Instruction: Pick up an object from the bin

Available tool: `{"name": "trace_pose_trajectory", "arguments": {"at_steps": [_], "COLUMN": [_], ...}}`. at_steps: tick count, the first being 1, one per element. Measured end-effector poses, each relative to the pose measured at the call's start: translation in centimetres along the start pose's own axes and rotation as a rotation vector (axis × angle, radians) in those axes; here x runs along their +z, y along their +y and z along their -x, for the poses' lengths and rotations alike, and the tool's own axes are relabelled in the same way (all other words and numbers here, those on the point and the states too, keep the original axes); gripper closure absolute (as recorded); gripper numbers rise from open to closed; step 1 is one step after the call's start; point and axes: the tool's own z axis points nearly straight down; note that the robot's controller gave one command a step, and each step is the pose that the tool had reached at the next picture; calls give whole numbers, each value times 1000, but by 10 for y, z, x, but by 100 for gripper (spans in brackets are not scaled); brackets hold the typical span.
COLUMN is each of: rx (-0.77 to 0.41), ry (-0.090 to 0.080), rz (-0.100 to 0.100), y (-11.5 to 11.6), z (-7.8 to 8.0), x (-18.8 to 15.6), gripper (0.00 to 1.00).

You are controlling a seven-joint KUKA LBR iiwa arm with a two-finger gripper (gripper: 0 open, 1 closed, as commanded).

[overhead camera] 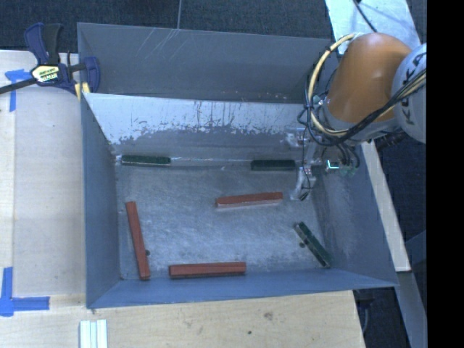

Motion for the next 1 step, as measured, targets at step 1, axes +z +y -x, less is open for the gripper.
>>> {"name": "trace_pose_trajectory", "arguments": {"at_steps": [1], "rx": [-6], "ry": [-1], "rz": [0], "y": [46], "z": [-27], "x": [87], "gripper": [0]}}
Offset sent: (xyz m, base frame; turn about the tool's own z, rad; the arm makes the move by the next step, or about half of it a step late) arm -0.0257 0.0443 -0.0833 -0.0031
